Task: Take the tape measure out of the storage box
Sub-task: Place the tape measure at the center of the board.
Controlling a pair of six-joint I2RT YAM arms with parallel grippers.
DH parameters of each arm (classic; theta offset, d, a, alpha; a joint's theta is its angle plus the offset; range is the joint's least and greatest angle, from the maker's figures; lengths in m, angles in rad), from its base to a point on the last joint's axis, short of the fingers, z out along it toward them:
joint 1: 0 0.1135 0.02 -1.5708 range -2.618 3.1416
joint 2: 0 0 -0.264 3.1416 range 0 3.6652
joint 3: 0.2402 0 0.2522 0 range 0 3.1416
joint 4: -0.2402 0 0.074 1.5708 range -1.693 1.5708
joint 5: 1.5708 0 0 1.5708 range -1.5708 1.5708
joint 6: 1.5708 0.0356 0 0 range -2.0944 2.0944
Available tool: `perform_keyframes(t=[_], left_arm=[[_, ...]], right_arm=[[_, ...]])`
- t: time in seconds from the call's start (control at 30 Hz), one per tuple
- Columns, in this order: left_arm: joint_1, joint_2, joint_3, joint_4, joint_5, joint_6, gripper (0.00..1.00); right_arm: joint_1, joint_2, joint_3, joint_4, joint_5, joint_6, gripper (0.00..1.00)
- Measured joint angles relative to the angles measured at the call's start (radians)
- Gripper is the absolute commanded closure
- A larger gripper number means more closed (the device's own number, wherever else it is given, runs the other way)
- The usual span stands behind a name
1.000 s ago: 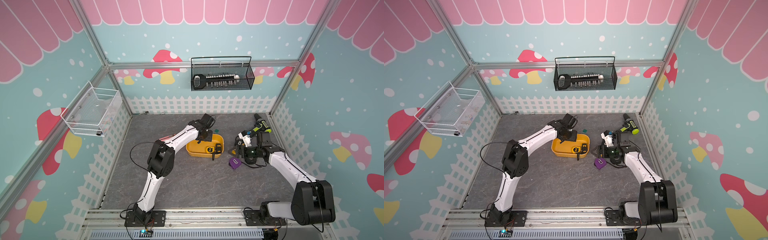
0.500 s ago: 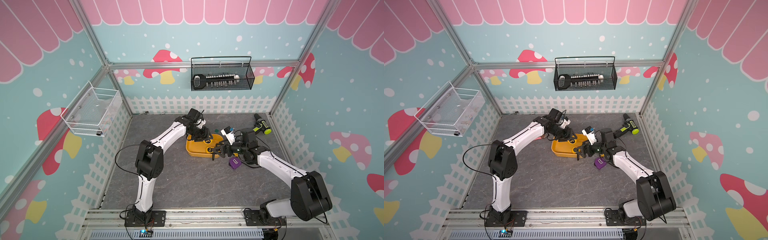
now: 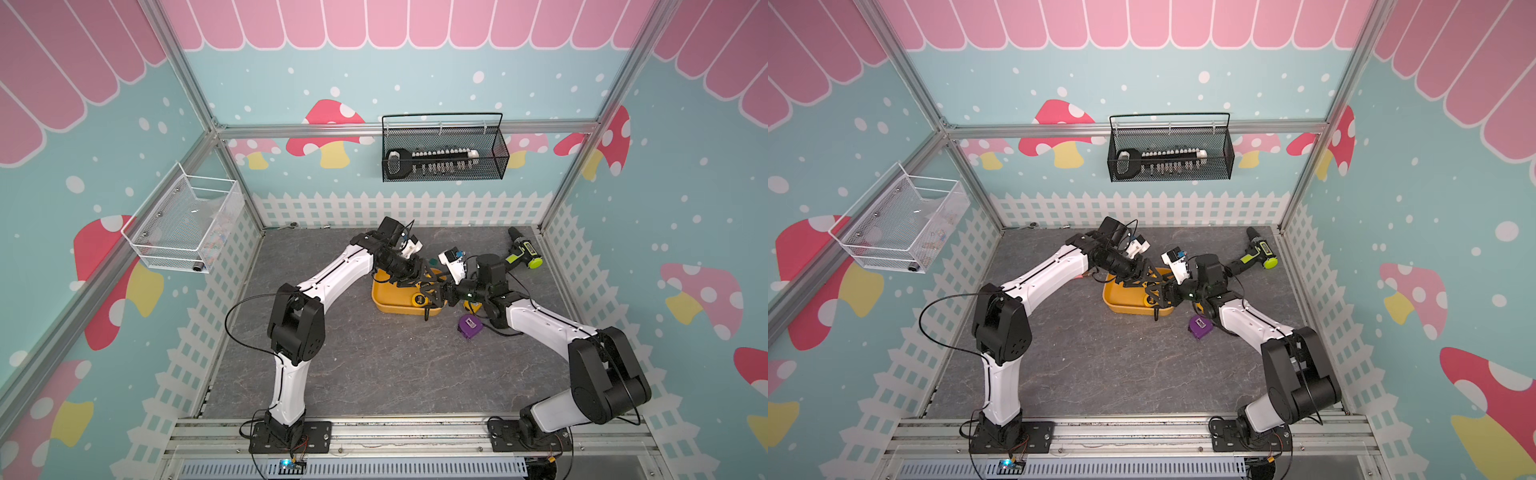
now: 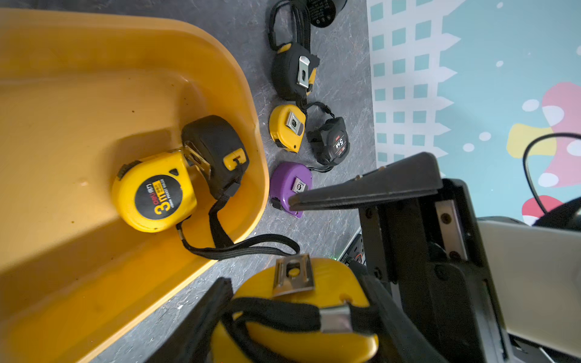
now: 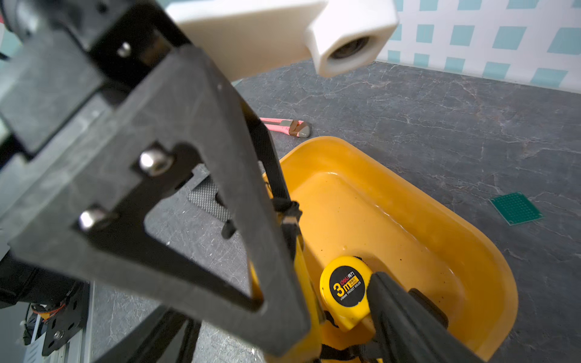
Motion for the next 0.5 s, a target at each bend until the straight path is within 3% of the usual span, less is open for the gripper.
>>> perform_keyframes(t=[0.3,0.37,0.43,0.47,0.5], left_arm=[[-0.003,0.0,0.001,0.007,-0.002,-0.026,0.49],[-0.002,0.0,0.005,0.007,0.001,-0.026,0.38],[-0.001,0.0,0.01,0.007,-0.001,-0.026,0.11],[-0.002,0.0,0.014,0.007,-0.003,-0.028,0.02],[-0.003,0.0,0.018,0.006,-0.005,-0.03,0.01]], right_arm=[[0.006,0.035,0.0,0.021,-0.034,0.03,0.69],[0.006,0.036,0.0,0.027,-0.048,0.034,0.75],[0.005,0.036,-0.002,0.037,-0.05,0.042,0.79],[0.005,0.036,-0.003,0.041,-0.047,0.045,0.8],[0.005,0.036,-0.006,0.045,-0.042,0.051,0.81]])
